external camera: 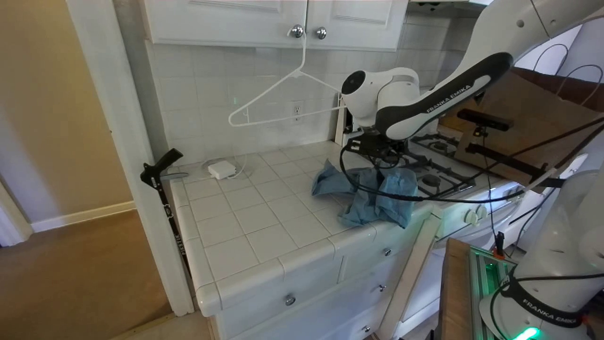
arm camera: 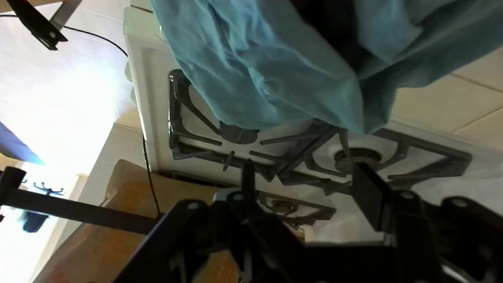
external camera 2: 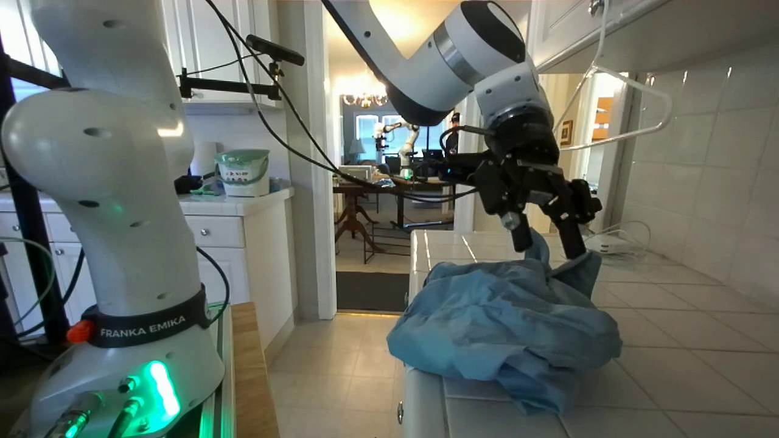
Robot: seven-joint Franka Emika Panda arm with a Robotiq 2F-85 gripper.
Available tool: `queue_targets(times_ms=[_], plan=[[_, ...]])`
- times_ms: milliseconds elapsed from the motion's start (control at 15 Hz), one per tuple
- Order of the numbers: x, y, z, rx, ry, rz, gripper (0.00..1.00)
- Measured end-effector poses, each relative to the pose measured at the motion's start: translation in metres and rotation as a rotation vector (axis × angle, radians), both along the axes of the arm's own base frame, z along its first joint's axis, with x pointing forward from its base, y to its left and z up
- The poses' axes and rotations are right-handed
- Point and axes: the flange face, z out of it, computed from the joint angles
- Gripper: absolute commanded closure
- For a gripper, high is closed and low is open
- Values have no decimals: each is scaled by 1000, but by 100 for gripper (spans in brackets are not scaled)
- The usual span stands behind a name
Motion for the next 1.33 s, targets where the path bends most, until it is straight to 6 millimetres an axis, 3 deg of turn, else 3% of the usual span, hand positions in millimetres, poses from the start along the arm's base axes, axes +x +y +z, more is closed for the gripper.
queue_targets(times_ms=[200,467,733,1333], plan=[[14,42,22,12,-16,109,0],[27,88,28,37,-48,267,0],[33,94,17,58,-97,312,0],[58,99,-39,85,-314,437,3]])
